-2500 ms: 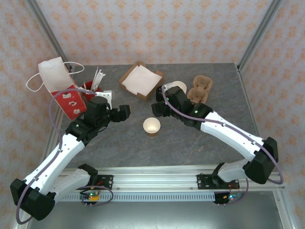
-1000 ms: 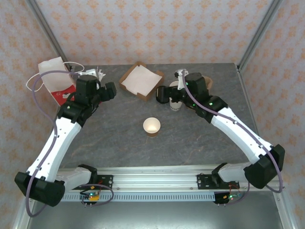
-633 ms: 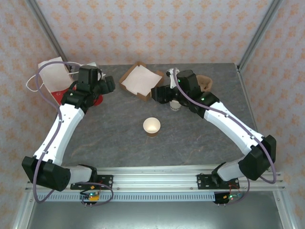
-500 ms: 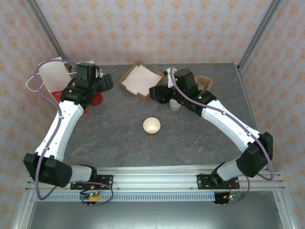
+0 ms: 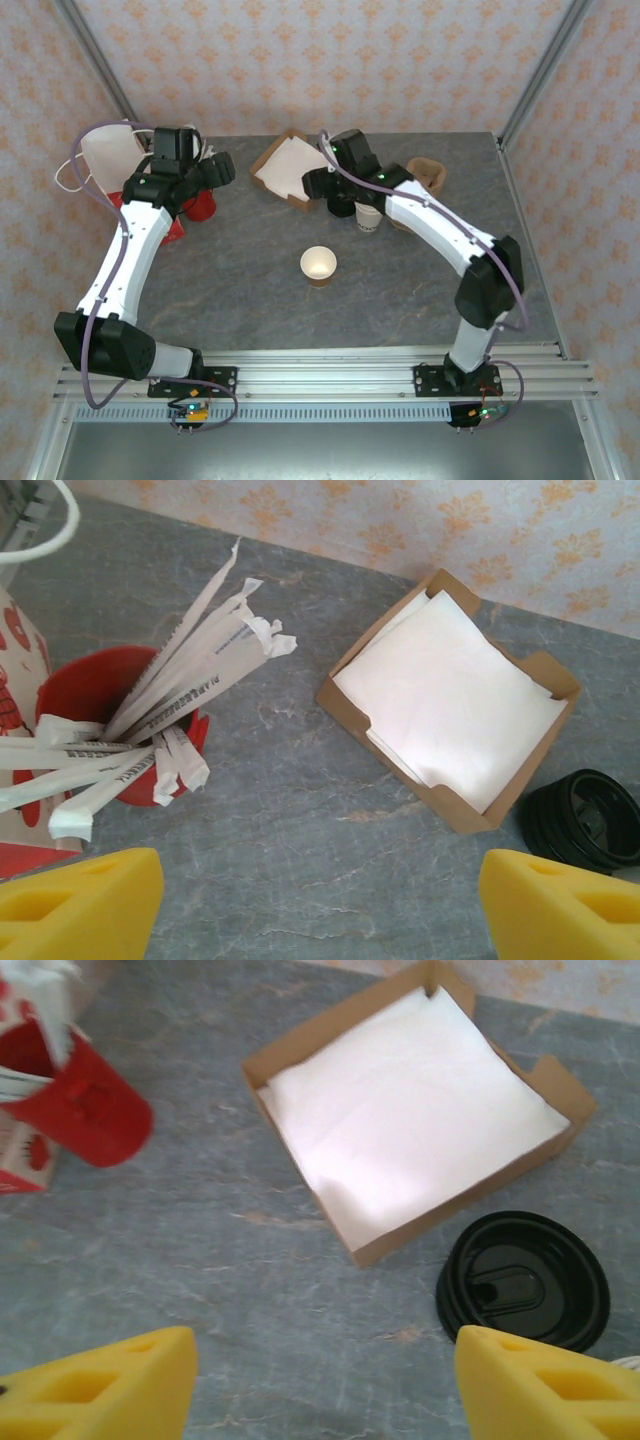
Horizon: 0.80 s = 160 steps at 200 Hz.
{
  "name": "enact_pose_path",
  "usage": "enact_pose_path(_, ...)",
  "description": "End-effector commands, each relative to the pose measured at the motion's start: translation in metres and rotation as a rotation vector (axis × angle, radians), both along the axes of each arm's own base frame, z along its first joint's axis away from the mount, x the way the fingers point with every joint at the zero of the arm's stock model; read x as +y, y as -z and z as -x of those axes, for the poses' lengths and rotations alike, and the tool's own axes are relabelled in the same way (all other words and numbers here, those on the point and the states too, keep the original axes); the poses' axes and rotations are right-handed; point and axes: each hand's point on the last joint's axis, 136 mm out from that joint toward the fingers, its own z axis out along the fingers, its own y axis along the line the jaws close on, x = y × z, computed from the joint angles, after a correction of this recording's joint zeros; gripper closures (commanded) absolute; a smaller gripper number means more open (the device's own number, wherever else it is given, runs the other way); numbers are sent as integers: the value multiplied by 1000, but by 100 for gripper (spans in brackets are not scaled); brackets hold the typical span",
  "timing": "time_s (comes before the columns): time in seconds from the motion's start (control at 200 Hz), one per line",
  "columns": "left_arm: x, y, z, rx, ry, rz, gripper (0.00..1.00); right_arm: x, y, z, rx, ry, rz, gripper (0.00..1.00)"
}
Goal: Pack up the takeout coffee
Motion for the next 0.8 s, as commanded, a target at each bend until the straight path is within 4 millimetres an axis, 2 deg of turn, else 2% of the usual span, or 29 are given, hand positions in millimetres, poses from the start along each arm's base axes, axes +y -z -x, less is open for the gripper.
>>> enact_pose_path(0.0, -5, -2, 3, 0, 22, 27, 17, -13, 22, -5, 25, 12, 201, 36)
enact_pose_path(0.105, -5, -1, 5, 2, 24, 24, 17, -11, 34, -17, 40, 15, 280, 44)
enact_pose_path(0.225, -5, 0, 7, 0, 26, 23, 17, -9, 46, -28, 56, 13, 343, 48)
enact_pose_path(0.561, -11, 4, 10, -4, 49, 51, 17, -14, 77, -49, 95, 39, 512, 52)
enact_pose_path(0.796, -11, 4, 13, -11, 51, 50, 17, -14, 96, -53, 120, 41, 560, 55)
